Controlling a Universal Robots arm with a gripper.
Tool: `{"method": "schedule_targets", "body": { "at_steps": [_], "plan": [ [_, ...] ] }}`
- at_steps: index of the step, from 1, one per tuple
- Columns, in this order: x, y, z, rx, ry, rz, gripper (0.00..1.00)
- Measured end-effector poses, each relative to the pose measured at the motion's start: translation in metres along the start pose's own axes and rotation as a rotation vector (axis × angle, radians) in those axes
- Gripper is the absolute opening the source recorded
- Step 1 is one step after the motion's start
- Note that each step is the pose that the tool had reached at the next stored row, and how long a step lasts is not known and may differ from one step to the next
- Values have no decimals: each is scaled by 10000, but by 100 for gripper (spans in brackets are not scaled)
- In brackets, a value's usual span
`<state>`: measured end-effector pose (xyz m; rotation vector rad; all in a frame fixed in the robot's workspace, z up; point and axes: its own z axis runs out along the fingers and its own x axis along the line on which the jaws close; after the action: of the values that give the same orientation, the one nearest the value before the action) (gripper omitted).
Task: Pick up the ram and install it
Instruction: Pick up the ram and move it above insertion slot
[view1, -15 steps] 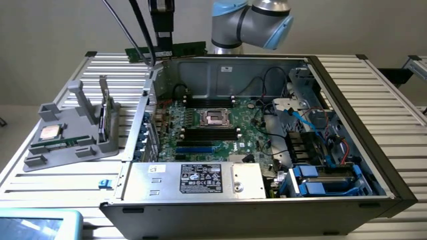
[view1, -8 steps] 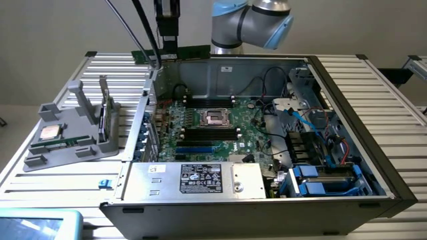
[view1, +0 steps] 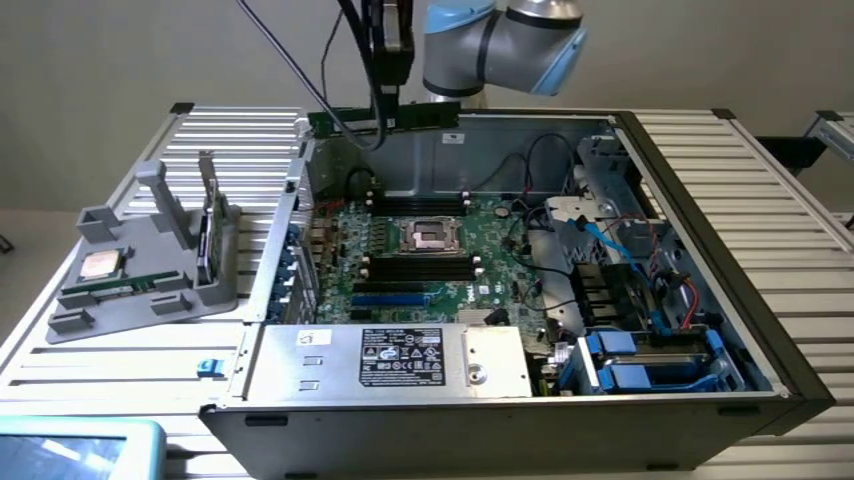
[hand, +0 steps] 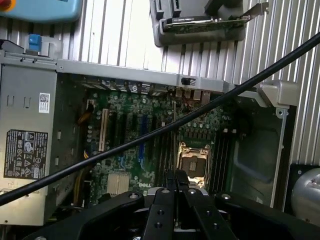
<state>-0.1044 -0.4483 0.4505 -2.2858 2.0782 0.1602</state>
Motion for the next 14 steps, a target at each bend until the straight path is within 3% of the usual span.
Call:
{"method": "schedule_targets", "body": {
  "at_steps": [4, 5, 7, 10, 11, 14],
  "plan": [
    [17, -181, 58, -1, 13, 2, 11],
    [19, -216, 65, -4, 51, 3, 11],
    [22, -267, 72, -17, 180, 9, 11],
    [24, -318, 78, -44, 468, 23, 11],
    [20, -325, 87, -47, 507, 27, 11],
    [20, -326, 92, -47, 512, 29, 11]
  ]
}}
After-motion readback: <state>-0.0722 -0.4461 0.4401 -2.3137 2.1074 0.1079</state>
